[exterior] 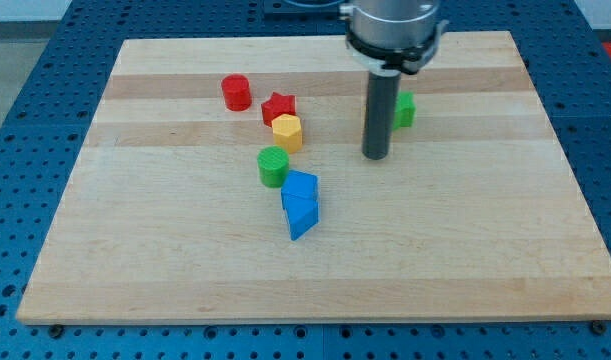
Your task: Slide the yellow heart up a bit
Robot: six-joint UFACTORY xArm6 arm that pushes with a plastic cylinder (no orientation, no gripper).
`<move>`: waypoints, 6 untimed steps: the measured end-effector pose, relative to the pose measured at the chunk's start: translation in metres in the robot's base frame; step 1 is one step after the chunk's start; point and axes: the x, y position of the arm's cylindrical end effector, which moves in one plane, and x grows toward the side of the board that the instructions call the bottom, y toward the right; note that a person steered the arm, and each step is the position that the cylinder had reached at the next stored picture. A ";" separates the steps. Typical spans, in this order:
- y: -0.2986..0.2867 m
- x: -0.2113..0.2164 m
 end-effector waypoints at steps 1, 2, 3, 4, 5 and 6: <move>0.036 -0.005; 0.030 -0.021; 0.000 -0.025; -0.018 -0.026; -0.018 -0.046; -0.018 -0.073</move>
